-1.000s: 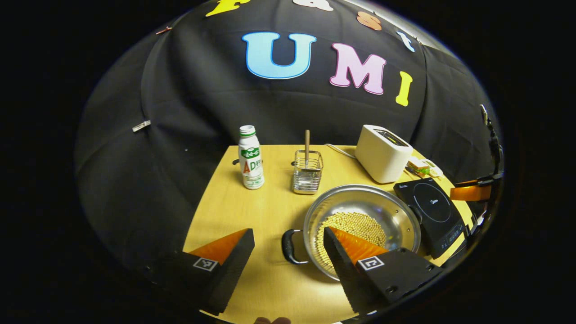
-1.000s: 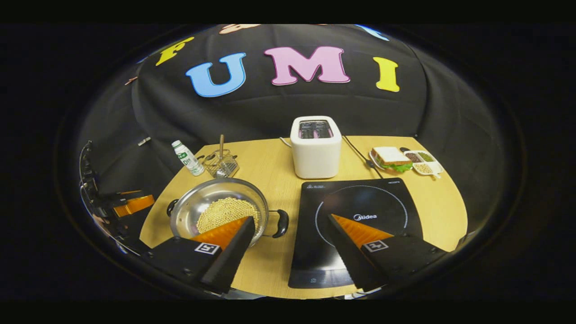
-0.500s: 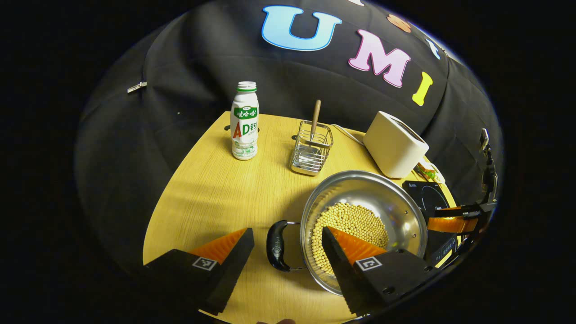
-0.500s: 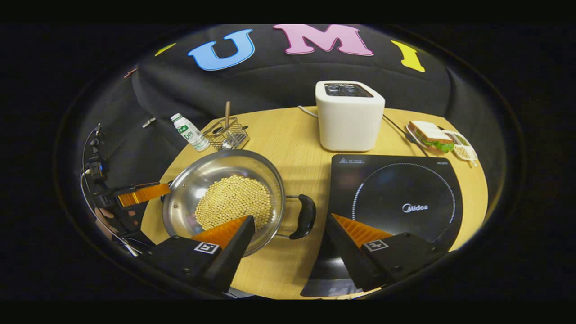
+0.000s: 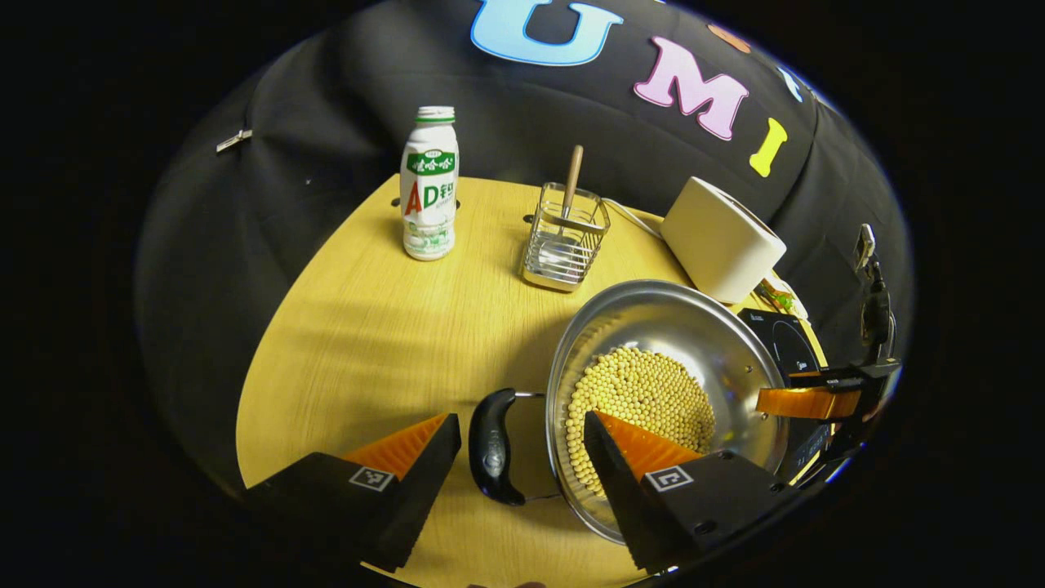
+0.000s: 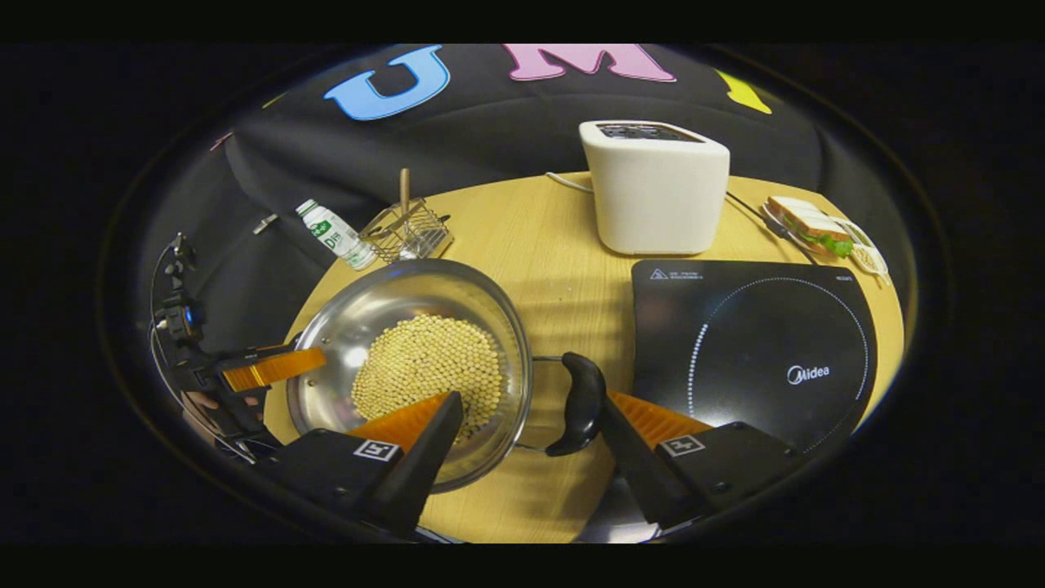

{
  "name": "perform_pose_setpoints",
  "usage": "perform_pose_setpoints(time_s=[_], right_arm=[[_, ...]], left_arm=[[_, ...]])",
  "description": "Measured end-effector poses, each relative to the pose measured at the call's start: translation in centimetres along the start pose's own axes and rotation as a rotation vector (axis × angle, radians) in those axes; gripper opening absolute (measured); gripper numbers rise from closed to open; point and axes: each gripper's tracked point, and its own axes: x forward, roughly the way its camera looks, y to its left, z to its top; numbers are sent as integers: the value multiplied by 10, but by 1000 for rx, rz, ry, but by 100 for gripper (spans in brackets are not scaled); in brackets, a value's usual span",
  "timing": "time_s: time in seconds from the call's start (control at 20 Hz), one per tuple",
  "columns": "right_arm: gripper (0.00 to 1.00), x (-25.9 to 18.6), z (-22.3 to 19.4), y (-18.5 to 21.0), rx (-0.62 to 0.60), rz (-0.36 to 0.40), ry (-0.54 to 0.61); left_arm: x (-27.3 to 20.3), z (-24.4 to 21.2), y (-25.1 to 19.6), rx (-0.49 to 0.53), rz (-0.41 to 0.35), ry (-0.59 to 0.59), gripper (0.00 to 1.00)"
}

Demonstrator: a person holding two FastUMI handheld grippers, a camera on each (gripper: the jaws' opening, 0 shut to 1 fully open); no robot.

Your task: First push the handle of the pot to place it horizontally, then grasp the pot with both hands and set it on the induction cooktop.

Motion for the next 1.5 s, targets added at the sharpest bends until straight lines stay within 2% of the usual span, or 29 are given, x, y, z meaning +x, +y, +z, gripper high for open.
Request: perform_pose_setpoints(time_s=[0.15,0.2,0.25,0.4,0.45,0.5,0.55,0.65,0.7,0.8,0.95,1.2,1.35,1.5], right_arm=[[99,7,-3,4,-21,0,12],[88,14,-11,7,-31,1,27],[96,17,-12,8,-42,-7,33],[95,24,-16,8,-45,-21,24],[84,26,-15,5,-33,-28,16],[72,27,-15,10,1,-4,16],[70,35,-21,14,31,12,50],[70,40,-36,20,63,30,101],[71,45,-32,19,65,18,81],[69,39,-32,18,74,14,88],[66,40,-32,17,104,5,96],[59,39,-28,13,175,-11,84],[54,38,-31,15,170,-30,83],[54,27,-40,16,152,-31,79]], left_arm=[[9,-6,-5,4,-31,46,95],[11,-8,-8,1,-45,59,95],[13,-11,-4,7,-36,70,93],[16,-14,8,55,-8,92,88],[18,-13,15,73,7,98,84],[21,-13,20,85,13,106,83],[23,-15,24,94,19,117,80],[28,-17,26,106,14,139,78],[31,-18,27,111,10,147,74],[32,-16,26,112,0,142,77],[32,-18,26,106,-21,143,74],[31,-17,25,81,-12,126,71],[25,-20,24,36,0,109,66],[16,-31,20,10,-5,115,64]])
